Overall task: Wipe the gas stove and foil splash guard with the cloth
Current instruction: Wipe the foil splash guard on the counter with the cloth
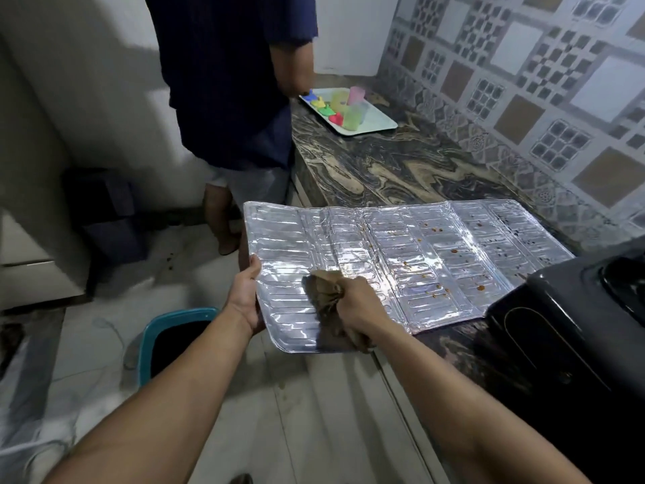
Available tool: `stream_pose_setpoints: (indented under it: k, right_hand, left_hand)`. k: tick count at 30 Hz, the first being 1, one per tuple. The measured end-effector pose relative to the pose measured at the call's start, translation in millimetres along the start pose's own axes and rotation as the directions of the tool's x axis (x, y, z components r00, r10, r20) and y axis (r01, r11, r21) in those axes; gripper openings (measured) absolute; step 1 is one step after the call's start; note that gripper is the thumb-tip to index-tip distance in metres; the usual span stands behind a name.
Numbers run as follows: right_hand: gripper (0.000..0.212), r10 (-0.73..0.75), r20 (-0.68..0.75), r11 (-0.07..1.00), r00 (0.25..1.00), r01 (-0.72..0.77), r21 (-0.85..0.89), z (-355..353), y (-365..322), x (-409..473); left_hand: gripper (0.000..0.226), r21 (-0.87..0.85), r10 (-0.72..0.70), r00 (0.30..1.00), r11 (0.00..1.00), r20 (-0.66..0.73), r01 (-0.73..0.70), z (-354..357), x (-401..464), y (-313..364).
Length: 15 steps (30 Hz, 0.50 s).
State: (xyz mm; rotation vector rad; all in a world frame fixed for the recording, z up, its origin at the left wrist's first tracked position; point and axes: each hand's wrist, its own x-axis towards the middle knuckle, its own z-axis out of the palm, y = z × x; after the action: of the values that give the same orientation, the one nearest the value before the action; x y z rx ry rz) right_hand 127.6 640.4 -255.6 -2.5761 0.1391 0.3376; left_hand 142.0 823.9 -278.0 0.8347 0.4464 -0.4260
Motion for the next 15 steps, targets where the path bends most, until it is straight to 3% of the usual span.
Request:
stream_pose_setpoints:
  k: [4,9,11,13,15]
  right_hand:
    - [0.067,-0.047,0.01,0.993,0.999,0.046,0.106,16.3,-22.6,-4.1]
    - [0.057,-0.169,0.015,0.982,0.986,0.167,0.084,33.0,-52.2,-19.9]
    - [0.051,-0.198,0.021,0.972,0.98,0.193,0.134,36.1,-60.0,-27.8]
    - [0.047,-0.201,0.038,0.943,0.979,0.183,0.279,32.4,-64.5,-34.3]
    - [0.035,-0.158,0.109,0.855,0.981,0.08,0.512,22.3,-63.6,-35.6]
  left_hand:
    - [0.058,-0.019,-0.001,1.0,1.0,0.006,0.001,5.1,-0.4,0.1]
    - [0.087,-0.074,-0.059,0.992,0.995,0.113,0.067,5.6,-0.6,0.8]
    - [0.093,-0.112,-0.04,0.997,0.993,0.067,0.048,5.5,-0.6,0.9]
    - [0.096,-0.165,-0.035,0.999,0.986,0.019,0.037,2.3,3.2,2.0]
    - [0.097,-0.187,-0.057,0.998,0.981,0.021,0.06,-0.3,6.4,3.5]
